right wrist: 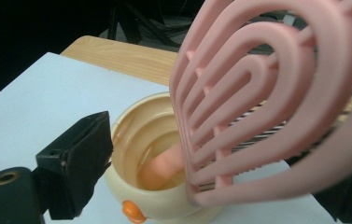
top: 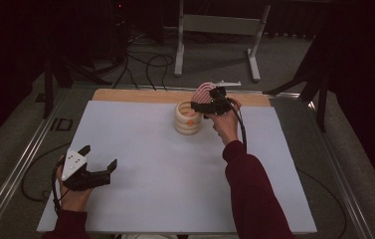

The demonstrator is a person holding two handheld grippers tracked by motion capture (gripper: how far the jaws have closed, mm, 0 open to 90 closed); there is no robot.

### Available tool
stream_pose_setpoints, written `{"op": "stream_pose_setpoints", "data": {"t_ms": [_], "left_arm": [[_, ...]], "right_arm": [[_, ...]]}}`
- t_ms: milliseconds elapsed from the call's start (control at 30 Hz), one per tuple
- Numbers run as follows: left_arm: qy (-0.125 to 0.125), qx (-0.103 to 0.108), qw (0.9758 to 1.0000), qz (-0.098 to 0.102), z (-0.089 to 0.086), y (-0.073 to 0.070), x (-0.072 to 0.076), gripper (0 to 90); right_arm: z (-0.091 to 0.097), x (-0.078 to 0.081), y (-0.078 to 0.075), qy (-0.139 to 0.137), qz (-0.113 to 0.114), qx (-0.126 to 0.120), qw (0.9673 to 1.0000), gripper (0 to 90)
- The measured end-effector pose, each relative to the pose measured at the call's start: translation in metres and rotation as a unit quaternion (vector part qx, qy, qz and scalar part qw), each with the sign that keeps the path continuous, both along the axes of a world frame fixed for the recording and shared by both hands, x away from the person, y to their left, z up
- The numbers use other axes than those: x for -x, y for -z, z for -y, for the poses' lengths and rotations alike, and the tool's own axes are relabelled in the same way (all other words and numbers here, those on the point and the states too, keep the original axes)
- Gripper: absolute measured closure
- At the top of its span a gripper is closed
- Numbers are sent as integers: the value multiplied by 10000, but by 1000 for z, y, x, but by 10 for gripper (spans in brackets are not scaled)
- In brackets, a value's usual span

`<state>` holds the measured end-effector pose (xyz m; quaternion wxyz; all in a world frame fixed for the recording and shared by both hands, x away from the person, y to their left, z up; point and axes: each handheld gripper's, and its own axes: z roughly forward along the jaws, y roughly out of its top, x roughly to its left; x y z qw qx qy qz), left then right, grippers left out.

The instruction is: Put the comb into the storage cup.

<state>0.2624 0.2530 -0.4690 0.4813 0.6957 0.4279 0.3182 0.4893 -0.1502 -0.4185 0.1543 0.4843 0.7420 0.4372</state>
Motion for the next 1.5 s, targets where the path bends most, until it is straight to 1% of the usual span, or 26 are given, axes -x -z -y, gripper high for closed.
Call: {"op": "stream_pose_setpoints", "data": {"t_ms": [67,233,333,467,600,733,900,1000,1133,1167,1200,1367,1467,1500], "left_arm": [[-8,13,10000,2,0,0,0,2],[-9,6,10000,9,0,0,0,2],[-11,6,10000,11,0,0,0,2],[-16,11,10000,14,1,-1,0,2],[-21,19,10000,7,0,0,0,2],[-20,22,10000,15,1,-1,1,2],[-29,35,10000,20,1,-1,1,2],[-26,24,10000,23,0,-1,1,2],[-38,61,10000,53,-1,-2,2,2],[-38,61,10000,53,-1,-2,2,2],[-40,57,10000,56,-1,-3,2,2],[-47,83,9999,82,-2,-4,2,2],[-42,81,9999,90,-2,-5,3,2],[-42,81,9999,90,-2,-5,3,2]], "right_arm": [[3,3,-1,-53,38,64,10000,89],[8,9,-2,-142,92,4,9999,89],[11,13,-3,-218,153,59,9996,89],[17,19,-3,-276,246,44,9993,89],[23,27,-3,-387,356,146,9985,90],[29,35,-1,-467,408,175,9979,92],[35,44,4,-592,438,429,9964,92],[39,50,5,-639,502,428,9958,91],[45,62,5,-728,609,426,9946,91],[45,62,5,-728,609,426,9946,91],[48,70,6,-749,674,489,9937,91],[58,90,8,-754,817,581,9921,91],[64,103,11,-736,899,562,9916,91],[64,103,11,-736,899,562,9916,91]]}}
